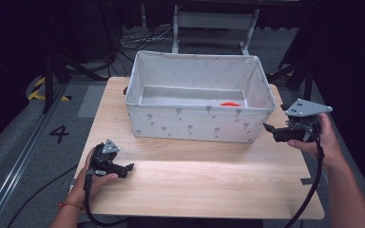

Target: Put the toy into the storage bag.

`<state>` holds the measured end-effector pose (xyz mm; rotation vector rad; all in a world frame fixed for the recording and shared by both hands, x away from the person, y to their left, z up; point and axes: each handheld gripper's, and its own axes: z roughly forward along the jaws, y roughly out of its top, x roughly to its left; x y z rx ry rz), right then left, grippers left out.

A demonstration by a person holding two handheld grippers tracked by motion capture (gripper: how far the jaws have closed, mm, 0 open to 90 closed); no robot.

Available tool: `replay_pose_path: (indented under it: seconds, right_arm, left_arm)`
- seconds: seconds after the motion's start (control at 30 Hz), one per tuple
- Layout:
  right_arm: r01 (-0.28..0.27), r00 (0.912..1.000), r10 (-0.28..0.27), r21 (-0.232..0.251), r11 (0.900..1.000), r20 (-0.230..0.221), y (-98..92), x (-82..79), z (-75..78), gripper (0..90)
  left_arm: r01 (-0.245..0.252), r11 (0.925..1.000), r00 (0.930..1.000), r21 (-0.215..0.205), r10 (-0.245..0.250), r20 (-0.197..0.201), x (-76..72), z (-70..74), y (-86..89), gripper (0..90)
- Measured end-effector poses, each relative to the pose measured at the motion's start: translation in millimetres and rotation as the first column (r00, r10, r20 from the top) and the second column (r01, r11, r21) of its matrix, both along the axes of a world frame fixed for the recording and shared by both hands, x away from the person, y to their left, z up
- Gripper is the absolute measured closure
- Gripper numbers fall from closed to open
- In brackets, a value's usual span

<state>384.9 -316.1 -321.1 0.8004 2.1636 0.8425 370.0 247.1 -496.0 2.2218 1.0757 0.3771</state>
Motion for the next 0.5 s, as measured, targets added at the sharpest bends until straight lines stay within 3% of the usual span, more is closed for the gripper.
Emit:
replay_pose_path:
  seconds: [0.2, 0.37, 0.5]
  right_arm:
    - [0.011, 0.9999, -0.011, -0.022, 1.0, -0.005, -3.6, -10.9, -16.7, 16.9]
    - [0.016, 0.9998, -0.016, 0.001, 1.0, -0.014, -8.9, -16.6, -25.2, 16.9]
    - [0.026, 0.9993, -0.026, 0.011, 1.0, -0.026, -15.3, -20.9, -41.0, 16.9]
  left_arm:
    - [-0.002, 1.0, 1.0, 0.0, 0.002, 0.0, -0.1, 0.0, -0.1, 0.4]
    - [-0.002, 1.0, 1.0, 0.0, 0.002, 0.0, -0.1, 0.0, -0.1, 0.5]
    - [-0.005, 1.0, 1.0, 0.001, 0.005, -0.001, -0.2, 0.1, -0.4, 0.4]
